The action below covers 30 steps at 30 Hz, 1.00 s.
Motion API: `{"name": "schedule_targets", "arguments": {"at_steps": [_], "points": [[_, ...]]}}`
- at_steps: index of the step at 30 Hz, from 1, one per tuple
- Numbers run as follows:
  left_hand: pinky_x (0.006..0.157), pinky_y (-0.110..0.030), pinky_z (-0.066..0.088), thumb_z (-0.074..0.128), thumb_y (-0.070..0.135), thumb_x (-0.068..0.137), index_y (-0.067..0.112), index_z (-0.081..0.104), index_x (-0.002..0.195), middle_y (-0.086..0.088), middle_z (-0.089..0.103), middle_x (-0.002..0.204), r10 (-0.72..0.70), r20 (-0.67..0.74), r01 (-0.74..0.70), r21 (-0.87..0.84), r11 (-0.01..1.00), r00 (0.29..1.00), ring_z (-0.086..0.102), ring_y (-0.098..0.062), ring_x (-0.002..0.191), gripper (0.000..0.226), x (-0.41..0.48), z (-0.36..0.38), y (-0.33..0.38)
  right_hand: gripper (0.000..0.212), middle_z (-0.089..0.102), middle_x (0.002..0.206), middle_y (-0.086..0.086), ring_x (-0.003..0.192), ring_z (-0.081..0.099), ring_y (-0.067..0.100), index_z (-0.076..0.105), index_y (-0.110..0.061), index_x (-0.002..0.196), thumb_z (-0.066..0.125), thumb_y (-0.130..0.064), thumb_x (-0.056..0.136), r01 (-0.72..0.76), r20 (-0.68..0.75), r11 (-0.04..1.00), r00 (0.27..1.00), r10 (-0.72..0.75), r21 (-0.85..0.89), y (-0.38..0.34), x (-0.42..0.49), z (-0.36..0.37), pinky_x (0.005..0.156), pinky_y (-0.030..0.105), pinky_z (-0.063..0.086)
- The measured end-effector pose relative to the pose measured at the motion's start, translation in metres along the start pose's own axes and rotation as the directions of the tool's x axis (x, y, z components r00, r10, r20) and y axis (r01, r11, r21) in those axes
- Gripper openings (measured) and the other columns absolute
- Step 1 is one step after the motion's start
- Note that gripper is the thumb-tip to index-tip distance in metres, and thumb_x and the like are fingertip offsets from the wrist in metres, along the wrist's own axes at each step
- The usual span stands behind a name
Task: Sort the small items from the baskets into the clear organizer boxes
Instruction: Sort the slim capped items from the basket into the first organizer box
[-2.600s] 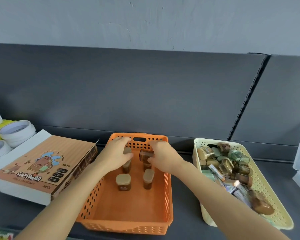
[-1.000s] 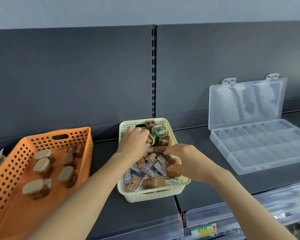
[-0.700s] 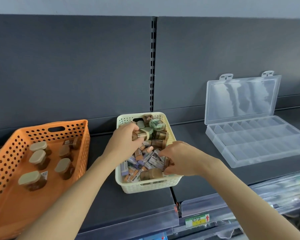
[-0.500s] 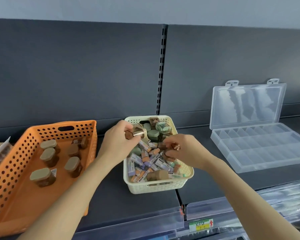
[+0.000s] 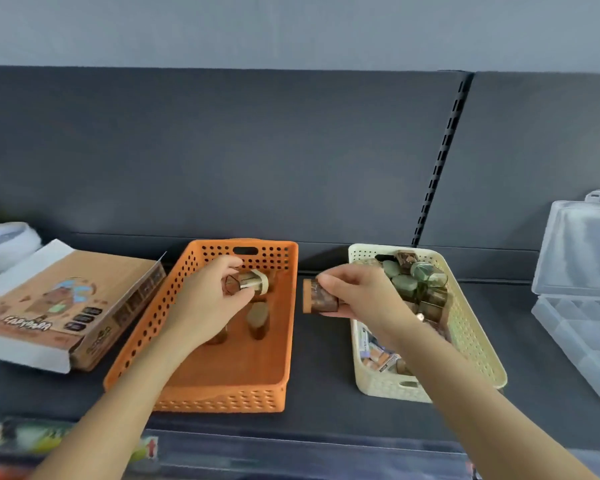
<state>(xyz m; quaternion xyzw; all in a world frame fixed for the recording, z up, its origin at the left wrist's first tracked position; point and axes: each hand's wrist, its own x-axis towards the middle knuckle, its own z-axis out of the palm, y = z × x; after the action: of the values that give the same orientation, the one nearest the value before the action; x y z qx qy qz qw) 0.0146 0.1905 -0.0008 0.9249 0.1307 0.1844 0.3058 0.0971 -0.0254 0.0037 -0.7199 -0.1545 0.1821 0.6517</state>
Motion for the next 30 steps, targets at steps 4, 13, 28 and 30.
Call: {"name": "schedule_targets", "arguments": {"at_steps": [4, 13, 28, 30], "points": [[0.096, -0.030, 0.045, 0.065, 0.027, 0.087, 0.023, 0.049, 0.130, 0.005, 0.056, 0.130, -0.044, 0.031, 0.039, 0.148, 0.988, 0.999, 0.053, -0.013, 0.117, 0.047, -0.004, -0.015, -0.035, 0.018, 0.071, 0.099, -0.001, 0.092, 0.068, 0.015, 0.069, -0.015, 0.103, 0.065, -0.012, 0.086, 0.117, 0.070, 0.977, 0.992, -0.106, -0.179, 0.004, 0.018, 0.042, 0.083, 0.036, 0.057], [0.100, -0.028, 0.041, 0.065, 0.025, 0.087, 0.022, 0.042, 0.138, 0.003, 0.050, 0.138, -0.081, 0.161, 0.045, 0.217, 0.975, 0.984, 0.049, -0.013, 0.124, 0.056, -0.004, -0.015, -0.060, 0.022, 0.066, 0.106, 0.000, 0.092, 0.058, 0.012, 0.064, -0.012, 0.110, 0.057, -0.011, 0.089, 0.348, 0.177, 0.628, 0.931, -0.320, -0.696, 0.006, 0.045, 0.103, 0.075, 0.018, 0.044], [0.100, -0.025, 0.039, 0.067, 0.032, 0.085, 0.030, 0.041, 0.138, 0.009, 0.044, 0.141, 0.005, 0.104, -0.019, 0.137, 0.990, 0.995, 0.044, -0.009, 0.126, 0.059, -0.007, -0.025, -0.046, 0.026, 0.057, 0.114, 0.003, 0.100, 0.060, 0.021, 0.055, -0.013, 0.119, 0.055, -0.016, 0.092, 0.294, 0.244, 0.424, 0.955, -0.170, -0.856, 0.012, 0.052, 0.097, 0.082, 0.029, 0.055], [0.100, -0.025, 0.040, 0.066, 0.037, 0.085, 0.031, 0.041, 0.137, 0.011, 0.044, 0.141, 0.034, 0.098, -0.045, 0.109, 0.993, 0.995, 0.044, -0.007, 0.125, 0.059, -0.007, -0.023, -0.037, 0.025, 0.059, 0.112, 0.001, 0.098, 0.060, 0.019, 0.058, -0.013, 0.117, 0.054, -0.016, 0.092, 0.304, 0.207, 0.467, 0.946, -0.250, -0.830, 0.003, 0.047, 0.087, 0.080, 0.026, 0.054]]}}
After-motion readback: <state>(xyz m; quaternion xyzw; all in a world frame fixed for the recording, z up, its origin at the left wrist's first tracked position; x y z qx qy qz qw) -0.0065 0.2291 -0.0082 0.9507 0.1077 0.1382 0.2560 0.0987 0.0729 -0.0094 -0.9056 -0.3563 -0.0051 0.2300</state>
